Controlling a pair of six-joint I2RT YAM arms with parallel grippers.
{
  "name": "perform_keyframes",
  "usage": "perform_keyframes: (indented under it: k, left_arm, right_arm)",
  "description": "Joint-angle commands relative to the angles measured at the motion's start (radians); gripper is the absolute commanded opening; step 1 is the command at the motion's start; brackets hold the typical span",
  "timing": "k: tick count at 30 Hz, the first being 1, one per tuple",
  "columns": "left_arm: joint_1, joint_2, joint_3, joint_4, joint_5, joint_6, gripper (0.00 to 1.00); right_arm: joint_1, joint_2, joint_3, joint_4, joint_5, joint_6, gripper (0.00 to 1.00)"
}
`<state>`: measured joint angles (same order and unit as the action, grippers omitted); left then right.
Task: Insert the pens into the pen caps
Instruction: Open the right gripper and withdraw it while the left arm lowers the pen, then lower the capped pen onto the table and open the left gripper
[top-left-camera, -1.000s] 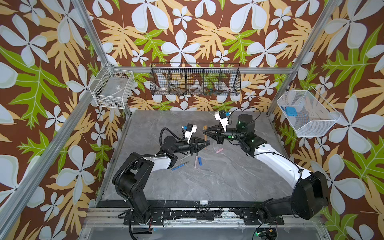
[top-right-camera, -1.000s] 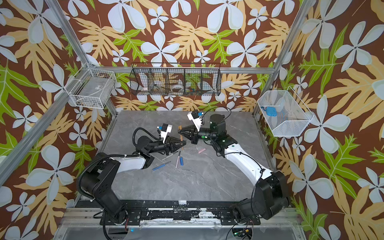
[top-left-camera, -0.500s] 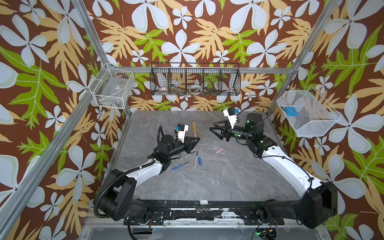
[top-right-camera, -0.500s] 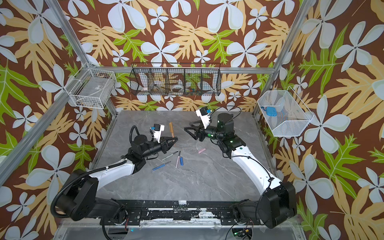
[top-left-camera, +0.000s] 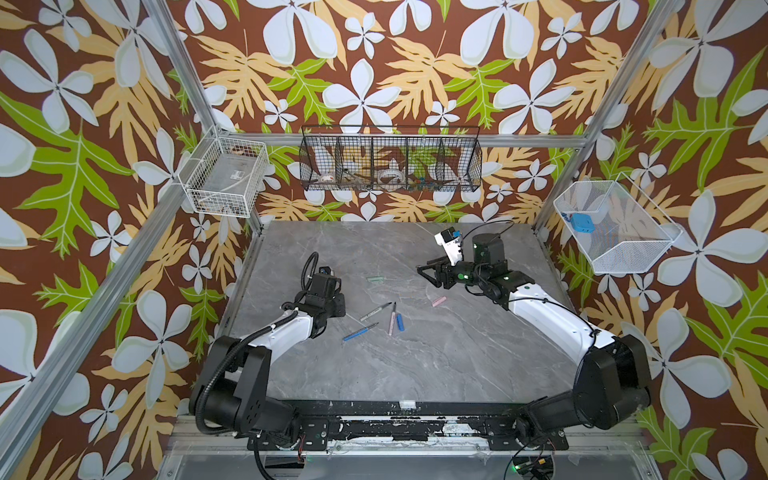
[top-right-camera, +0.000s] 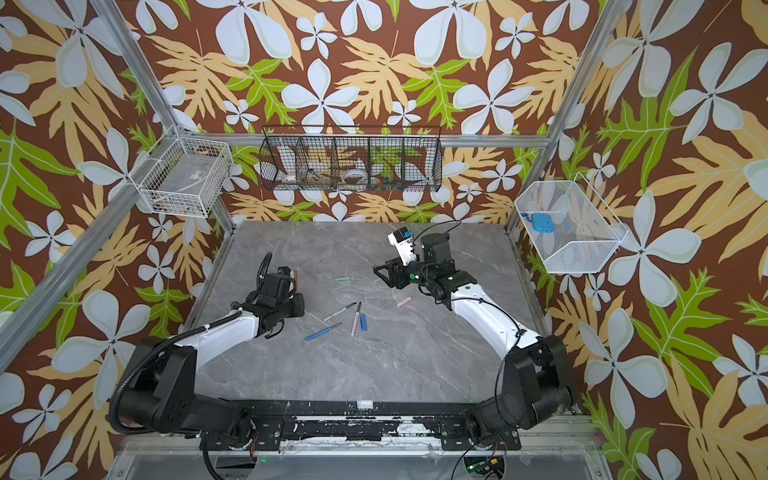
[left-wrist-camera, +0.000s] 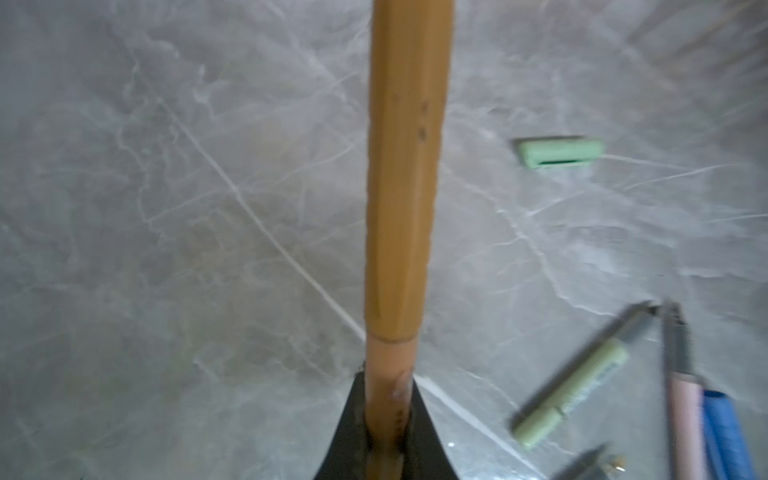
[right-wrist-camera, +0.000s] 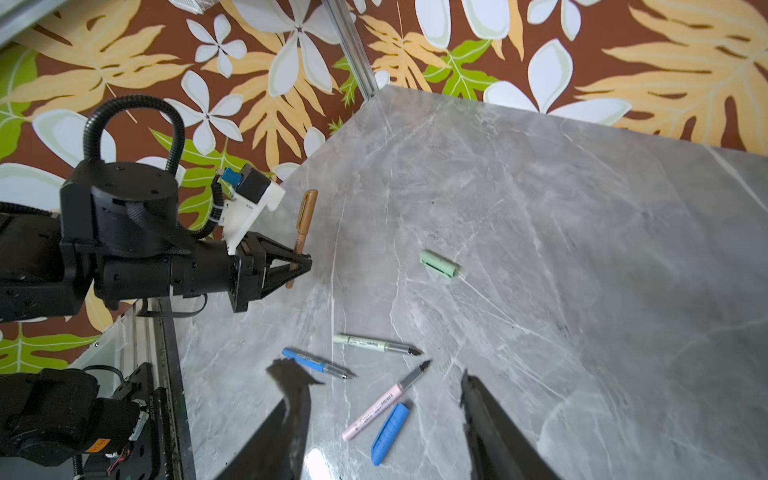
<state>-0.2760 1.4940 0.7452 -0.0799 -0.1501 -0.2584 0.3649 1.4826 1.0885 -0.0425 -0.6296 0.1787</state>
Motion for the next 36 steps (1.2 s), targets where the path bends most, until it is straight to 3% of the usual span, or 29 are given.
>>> perform_keyframes:
  k: [1, 22, 32, 36]
  left_arm:
    - [0.004, 0.057, 0.028, -0.071, -0.040, 0.057, 0.00]
    - [0.037, 0.154, 0.080, -0.109, -0.011, 0.075, 0.00]
    - [0.037, 0.117, 0.078, -0.112, -0.045, 0.068, 0.23]
    - [0.037, 0.115, 0.079, -0.114, -0.052, 0.068, 0.45]
  right_arm:
    - [-0.001, -0.016, -0.040, 0.059, -0.003, 0.015, 0.58]
    - [-0.001, -0.132, -0.179, 0.122, 0.023, 0.088, 0.59]
    - [0.000, -0.134, -0.171, 0.116, 0.029, 0.080, 0.59]
    - [0.000, -0.133, -0.177, 0.121, 0.028, 0.080, 0.59]
